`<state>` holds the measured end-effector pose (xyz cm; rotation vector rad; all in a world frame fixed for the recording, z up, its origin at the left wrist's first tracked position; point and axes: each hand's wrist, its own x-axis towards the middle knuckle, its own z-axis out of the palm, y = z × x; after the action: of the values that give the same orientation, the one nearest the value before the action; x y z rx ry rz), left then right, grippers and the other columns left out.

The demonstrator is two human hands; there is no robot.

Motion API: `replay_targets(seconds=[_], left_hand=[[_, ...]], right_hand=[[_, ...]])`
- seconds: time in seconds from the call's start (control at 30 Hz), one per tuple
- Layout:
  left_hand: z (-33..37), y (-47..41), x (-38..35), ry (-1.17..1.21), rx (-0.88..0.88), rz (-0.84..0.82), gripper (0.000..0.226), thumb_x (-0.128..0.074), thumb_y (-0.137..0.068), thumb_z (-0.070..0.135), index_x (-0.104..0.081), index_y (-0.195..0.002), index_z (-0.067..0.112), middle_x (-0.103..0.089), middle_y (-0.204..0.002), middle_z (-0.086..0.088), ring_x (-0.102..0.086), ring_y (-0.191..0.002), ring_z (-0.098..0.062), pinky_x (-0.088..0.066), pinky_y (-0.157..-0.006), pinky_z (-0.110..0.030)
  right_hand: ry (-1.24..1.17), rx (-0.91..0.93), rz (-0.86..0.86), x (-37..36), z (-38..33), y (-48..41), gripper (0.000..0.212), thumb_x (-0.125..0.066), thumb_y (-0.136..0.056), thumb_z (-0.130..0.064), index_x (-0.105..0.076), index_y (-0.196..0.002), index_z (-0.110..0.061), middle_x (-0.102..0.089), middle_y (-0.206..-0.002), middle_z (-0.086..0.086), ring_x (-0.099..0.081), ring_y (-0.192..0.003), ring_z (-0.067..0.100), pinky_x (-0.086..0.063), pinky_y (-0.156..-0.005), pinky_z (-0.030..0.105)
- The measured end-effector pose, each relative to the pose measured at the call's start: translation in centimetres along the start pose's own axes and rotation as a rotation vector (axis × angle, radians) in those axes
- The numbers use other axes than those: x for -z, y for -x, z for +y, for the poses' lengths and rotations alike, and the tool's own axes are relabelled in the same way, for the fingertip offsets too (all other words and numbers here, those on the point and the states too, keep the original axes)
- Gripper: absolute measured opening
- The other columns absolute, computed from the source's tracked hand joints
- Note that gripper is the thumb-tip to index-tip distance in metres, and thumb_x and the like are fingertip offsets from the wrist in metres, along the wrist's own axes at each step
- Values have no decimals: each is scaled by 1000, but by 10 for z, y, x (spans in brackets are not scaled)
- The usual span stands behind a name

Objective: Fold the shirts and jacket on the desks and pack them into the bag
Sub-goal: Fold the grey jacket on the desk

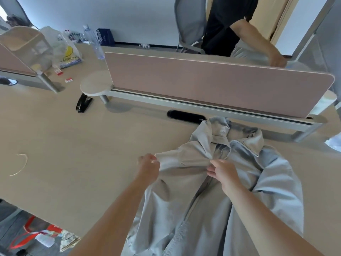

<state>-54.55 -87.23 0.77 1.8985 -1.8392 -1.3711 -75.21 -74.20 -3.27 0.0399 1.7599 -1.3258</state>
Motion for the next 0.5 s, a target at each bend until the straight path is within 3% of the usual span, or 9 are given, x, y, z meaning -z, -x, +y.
replay_targets(seconds=[0.1, 0.2, 0.27, 0.33, 0.4, 0.47, 0.5], left_hand=[[40, 9, -8, 56, -109, -72, 13, -50, -93, 11, -61, -91, 19, -58, -87, -8, -56, -69, -23, -39, -54, -25], [76, 7, -25, 115, -148, -209, 17, -50, -97, 12, -59, -85, 20, -63, -80, -5, -64, -81, -28, -52, -72, -38], [92, 0, -36, 115, -158, -298, 14, -49, -99, 18, -63, -94, 17, -66, -85, -8, -66, -82, -25, -55, -81, -43], [103, -16, -48, 111, -138, -365, 19, -47, -102, 21, -63, -109, 15, -66, -90, -8, -64, -78, -17, -57, -74, -37], [113, -30, -57, 119, -128, -416, 23, -45, -102, 16, -62, -117, 14, -64, -95, -8, -61, -74, -11, -50, -55, -17], [122, -46, -69, 129, -161, -485, 29, -43, -101, 8, -61, -124, 10, -64, -103, -10, -64, -84, -14, -53, -61, -15], [126, -53, -75, 129, -181, -523, 32, -42, -100, 5, -60, -126, 9, -64, -105, -9, -66, -91, -19, -57, -72, -22]], right_hand=[[80, 66, 5, 5, -19, 7, 31, -54, -99, -11, -55, -128, 1, -63, -91, 10, -67, -83, 21, -59, -77, 37], [113, 133, 8, 5, -37, 6, 27, -52, -100, -14, -62, -123, -4, -66, -95, 11, -67, -83, 21, -58, -73, 32], [167, 162, 19, 2, -49, 1, 25, -51, -98, -14, -67, -116, -7, -66, -95, 10, -65, -75, 18, -56, -67, 28], [207, 182, 54, -4, -62, -6, 23, -50, -96, -11, -67, -108, -2, -63, -89, 12, -60, -71, 20, -51, -67, 31], [213, 198, 85, -9, -73, -19, 21, -49, -96, -8, -64, -103, 5, -58, -83, 13, -56, -72, 22, -50, -68, 35], [260, 208, 135, -14, -79, -35, 23, -50, -96, -10, -63, -106, 7, -60, -82, 12, -58, -75, 24, -55, -74, 41], [281, 203, 159, -15, -82, -41, 24, -51, -95, -11, -63, -106, 7, -62, -83, 14, -59, -75, 24, -55, -74, 43]])
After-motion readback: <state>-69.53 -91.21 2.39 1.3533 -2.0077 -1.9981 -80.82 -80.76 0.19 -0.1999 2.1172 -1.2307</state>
